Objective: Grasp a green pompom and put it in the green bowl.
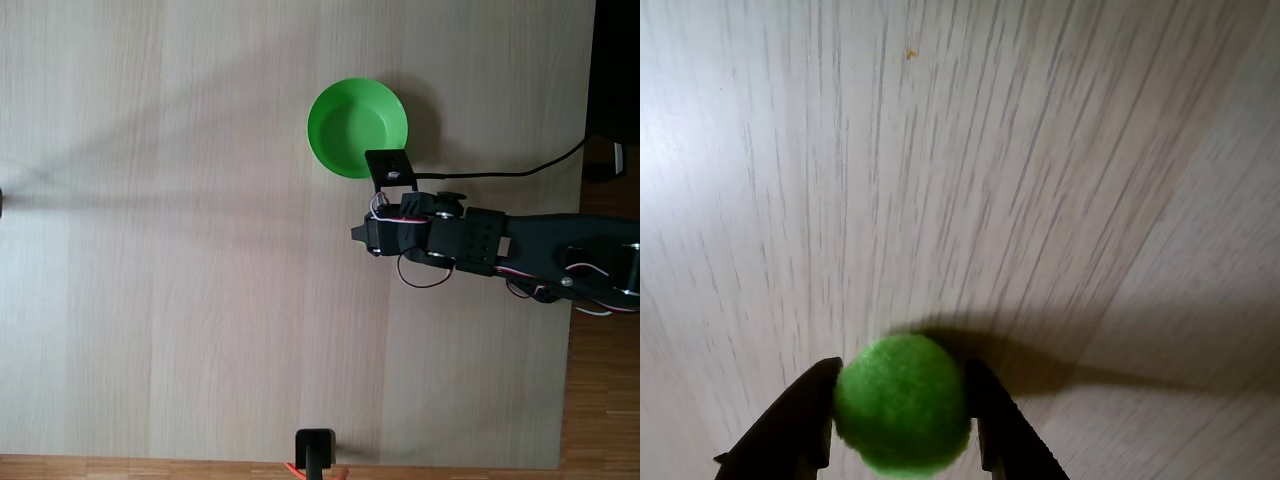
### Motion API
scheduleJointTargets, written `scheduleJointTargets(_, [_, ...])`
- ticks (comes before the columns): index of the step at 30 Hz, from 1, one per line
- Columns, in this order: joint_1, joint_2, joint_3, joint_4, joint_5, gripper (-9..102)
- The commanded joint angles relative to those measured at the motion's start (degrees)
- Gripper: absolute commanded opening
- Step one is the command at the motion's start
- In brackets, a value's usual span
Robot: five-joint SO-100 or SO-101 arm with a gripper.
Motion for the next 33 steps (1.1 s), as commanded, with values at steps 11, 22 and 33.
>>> scheduleJointTargets(11, [0.44, 3.08, -0.62, -0.62, -0.09, 3])
scheduleJointTargets(22, [0.53, 4.57, -1.32, -0.26, 0.00, 3])
scheduleJointTargets(33, [0.53, 15.38, -1.41, 0.09, -0.18, 3])
